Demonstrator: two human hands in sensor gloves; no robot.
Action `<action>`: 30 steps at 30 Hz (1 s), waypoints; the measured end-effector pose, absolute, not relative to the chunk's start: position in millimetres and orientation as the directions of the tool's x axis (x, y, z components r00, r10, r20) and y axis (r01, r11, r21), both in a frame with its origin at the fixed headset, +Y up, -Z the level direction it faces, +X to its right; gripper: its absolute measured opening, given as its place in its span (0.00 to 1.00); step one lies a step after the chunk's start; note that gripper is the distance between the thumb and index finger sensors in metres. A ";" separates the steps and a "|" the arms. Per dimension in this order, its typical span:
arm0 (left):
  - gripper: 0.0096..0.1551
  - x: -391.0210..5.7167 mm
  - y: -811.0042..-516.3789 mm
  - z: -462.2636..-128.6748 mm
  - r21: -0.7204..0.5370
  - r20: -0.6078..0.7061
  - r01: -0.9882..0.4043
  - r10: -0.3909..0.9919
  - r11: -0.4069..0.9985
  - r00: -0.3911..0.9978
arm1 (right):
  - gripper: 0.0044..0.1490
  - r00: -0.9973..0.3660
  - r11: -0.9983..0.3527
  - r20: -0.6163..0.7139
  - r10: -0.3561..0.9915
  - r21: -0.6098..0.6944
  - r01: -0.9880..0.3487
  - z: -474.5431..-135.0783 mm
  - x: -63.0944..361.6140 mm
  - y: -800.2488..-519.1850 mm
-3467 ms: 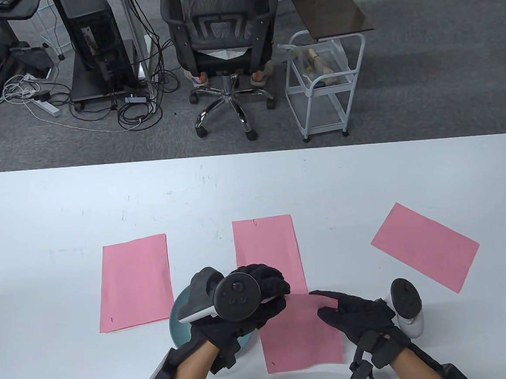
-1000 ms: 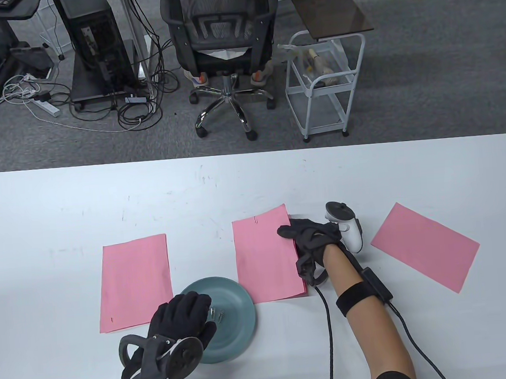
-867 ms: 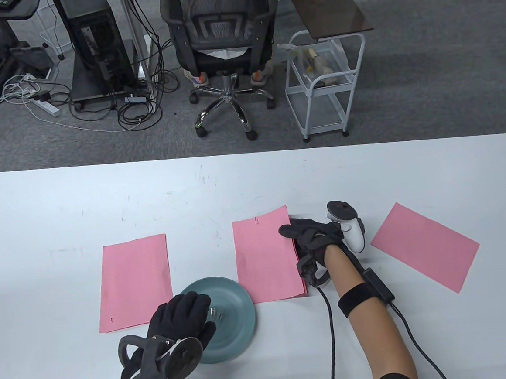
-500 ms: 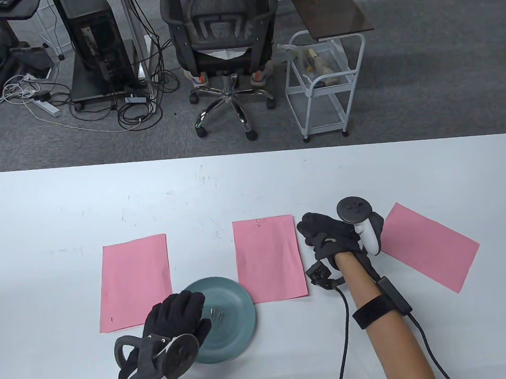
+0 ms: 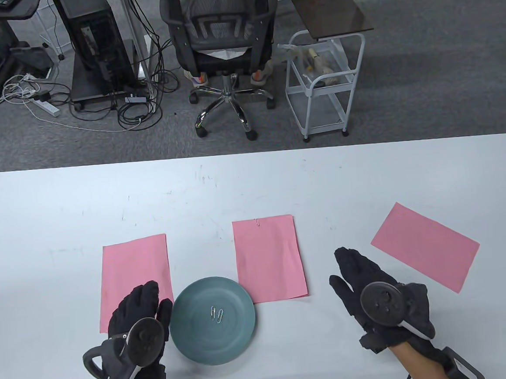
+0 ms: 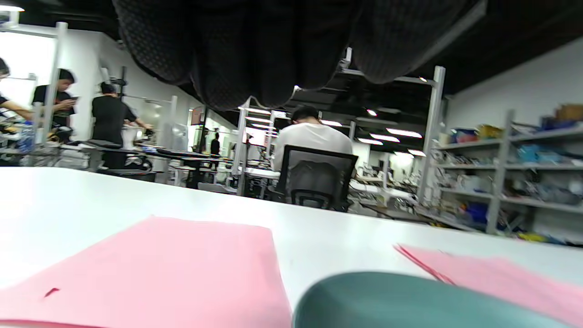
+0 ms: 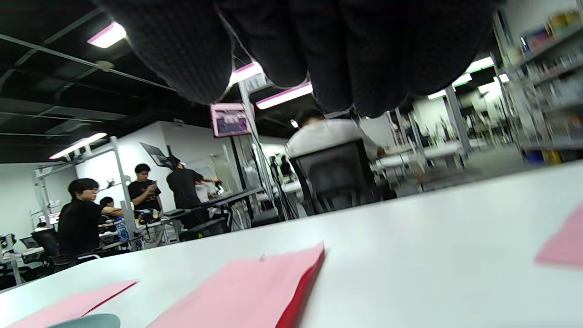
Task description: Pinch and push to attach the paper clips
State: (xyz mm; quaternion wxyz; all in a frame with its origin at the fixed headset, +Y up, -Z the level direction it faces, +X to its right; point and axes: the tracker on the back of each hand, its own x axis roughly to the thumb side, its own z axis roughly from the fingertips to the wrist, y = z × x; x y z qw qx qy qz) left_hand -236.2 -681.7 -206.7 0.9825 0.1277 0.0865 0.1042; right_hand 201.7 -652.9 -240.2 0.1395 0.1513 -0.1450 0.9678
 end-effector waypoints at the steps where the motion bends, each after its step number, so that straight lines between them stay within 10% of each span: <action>1: 0.32 -238.4 -680.9 -207.8 0.263 -0.157 -0.189 0.235 0.946 0.959 | 0.40 -0.914 -0.914 0.342 0.217 -0.257 -0.313 -234.3 202.0 -651.3; 12: 0.49 -234.5 -667.8 -277.2 -0.100 -0.276 -0.058 0.029 0.993 0.961 | 0.40 -0.917 -0.895 0.370 0.148 -0.346 -0.284 -217.0 204.2 -665.4; 21: 0.62 -238.6 -730.2 -370.8 -0.512 -0.392 -0.020 -0.212 0.859 0.895 | 0.40 -0.906 -0.900 0.344 0.248 -0.265 -0.347 -226.0 224.1 -678.9; 30: 0.68 -257.5 -758.1 -391.7 -0.566 -0.500 -0.153 -0.189 0.810 0.845 | 0.40 -0.890 -0.884 0.364 0.275 -0.269 -0.383 -224.5 224.8 -673.0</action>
